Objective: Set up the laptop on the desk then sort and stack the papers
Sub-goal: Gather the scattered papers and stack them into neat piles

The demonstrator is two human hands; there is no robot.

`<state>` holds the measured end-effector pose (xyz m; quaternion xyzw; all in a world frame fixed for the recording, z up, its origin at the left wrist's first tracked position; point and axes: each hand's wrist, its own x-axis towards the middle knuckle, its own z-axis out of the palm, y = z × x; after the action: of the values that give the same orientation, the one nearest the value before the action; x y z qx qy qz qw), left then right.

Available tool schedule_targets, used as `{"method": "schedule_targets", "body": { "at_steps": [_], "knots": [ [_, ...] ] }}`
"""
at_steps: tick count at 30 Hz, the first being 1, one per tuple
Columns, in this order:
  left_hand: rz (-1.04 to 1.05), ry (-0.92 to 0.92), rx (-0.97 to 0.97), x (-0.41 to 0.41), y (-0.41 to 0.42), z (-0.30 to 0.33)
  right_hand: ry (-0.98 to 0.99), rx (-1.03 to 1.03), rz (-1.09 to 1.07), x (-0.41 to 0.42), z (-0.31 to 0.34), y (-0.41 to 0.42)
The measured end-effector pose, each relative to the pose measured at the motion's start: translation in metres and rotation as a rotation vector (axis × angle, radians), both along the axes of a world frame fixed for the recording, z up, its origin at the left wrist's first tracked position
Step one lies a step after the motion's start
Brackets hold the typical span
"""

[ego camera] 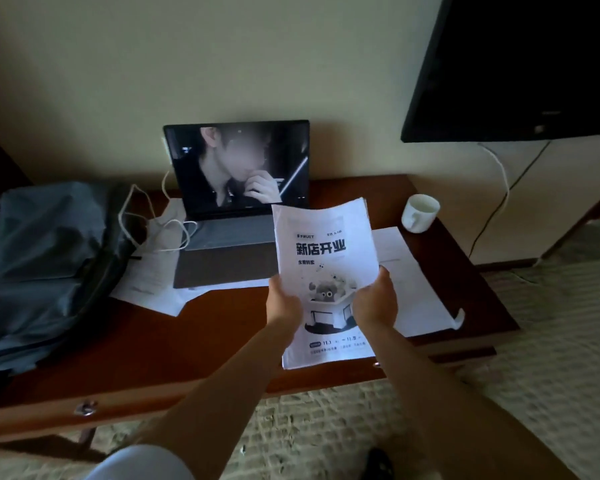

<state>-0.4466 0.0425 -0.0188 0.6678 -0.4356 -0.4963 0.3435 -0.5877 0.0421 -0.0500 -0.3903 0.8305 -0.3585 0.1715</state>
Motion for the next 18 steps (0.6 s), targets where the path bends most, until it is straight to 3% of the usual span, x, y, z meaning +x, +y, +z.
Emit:
{"method": "schedule_targets", "body": {
  "at_steps": [8, 14, 18],
  "knots": [
    [0.076, -0.043, 0.081, -0.122, -0.036, -0.016, -0.072, 0.121, 0.09, -0.135, -0.012, -0.037],
    [0.114, -0.15, 0.15, -0.162, -0.055, -0.046, -0.066, 0.19, 0.178, -0.178, -0.043, -0.055],
    [0.127, -0.265, 0.231, -0.168, -0.058, -0.064, 0.002, 0.366, 0.198, -0.191, -0.055, -0.06]
  ]
}}
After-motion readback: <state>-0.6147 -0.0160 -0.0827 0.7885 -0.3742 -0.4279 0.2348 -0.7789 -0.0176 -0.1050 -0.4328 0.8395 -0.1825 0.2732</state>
